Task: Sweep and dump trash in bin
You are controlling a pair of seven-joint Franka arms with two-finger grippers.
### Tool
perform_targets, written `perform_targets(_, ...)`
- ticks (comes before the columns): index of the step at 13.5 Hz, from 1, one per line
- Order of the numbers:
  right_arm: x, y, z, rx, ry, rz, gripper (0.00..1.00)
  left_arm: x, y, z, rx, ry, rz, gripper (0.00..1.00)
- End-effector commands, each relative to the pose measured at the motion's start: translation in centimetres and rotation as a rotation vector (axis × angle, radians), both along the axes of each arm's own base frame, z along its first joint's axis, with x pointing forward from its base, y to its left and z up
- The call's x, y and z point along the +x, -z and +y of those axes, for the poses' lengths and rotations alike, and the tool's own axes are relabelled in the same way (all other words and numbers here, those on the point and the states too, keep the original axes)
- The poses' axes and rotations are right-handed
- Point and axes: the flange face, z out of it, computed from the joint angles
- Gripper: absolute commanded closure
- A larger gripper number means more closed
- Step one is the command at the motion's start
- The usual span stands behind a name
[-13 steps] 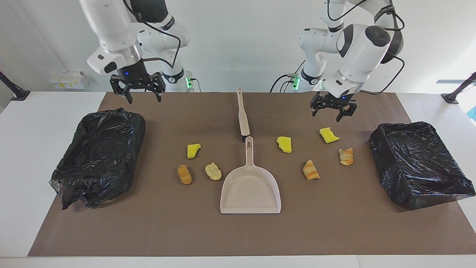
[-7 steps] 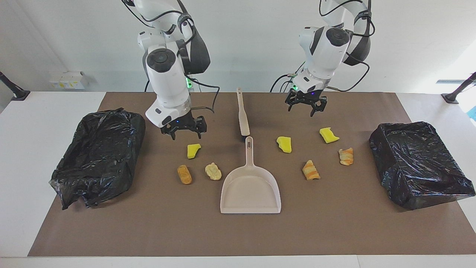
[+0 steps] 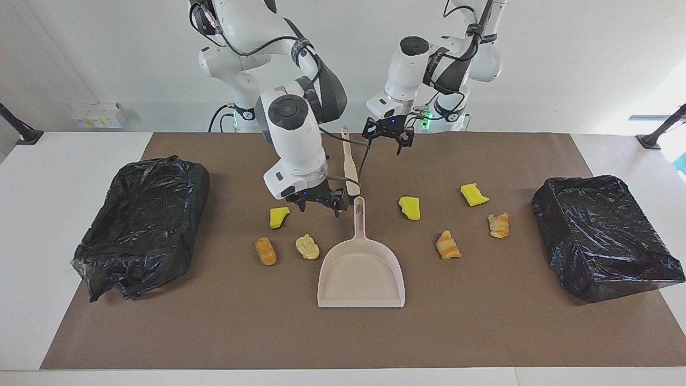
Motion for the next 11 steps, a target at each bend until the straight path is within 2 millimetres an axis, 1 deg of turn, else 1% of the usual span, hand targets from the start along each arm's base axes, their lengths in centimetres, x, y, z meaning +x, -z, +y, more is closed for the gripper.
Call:
perform_targets(1, 1.6, 2.1, 3.6, 0.03, 0.024, 0.014, 0.0, -1.4, 1.0, -1.4, -0.027, -0.025, -0.022, 0.0)
perform_targets(2, 1.5, 3.1, 5.1, 0.032, 0.016, 0.01, 0.0, -2.2, 1.5, -2.4, -0.033, -0.029, -0.025, 0.0)
perform_targets(4, 1.4, 4.7, 6.1, 0.035, -0.005, 0.004, 0.0, -2.9, 2.7, -3.9, -0.041, -0.003, -0.031, 0.0)
perform_targets(6, 0.4, 5.8, 7.9, 0.034, -0.064, 0.013, 0.0, -3.7, 4.4, -5.7, -0.045, 0.009, -0.018, 0.0)
perform_targets(8, -0.4, 6.6, 7.9, 0.026, -0.146, 0.035, 0.0, -4.1, 4.8, -7.8, -0.058, -0.026, -0.004, 0.0)
perform_targets(9, -1.1, 7.2, 8.1, 0.027, -0.187, 0.053, 0.0, -4.1, 4.9, -8.4, -0.061, -0.034, 0.001, 0.0)
perform_targets(10, -2.2, 7.3, 8.6, 0.033, -0.207, 0.068, 0.0, -4.7, 4.8, -8.8, -0.063, -0.032, 0.002, 0.0)
perform_targets(11, -3.1, 7.6, 8.4, 0.024, -0.221, 0.083, 0.0, -5.2, 4.9, -9.1, -0.064, -0.04, 0.007, 0.0)
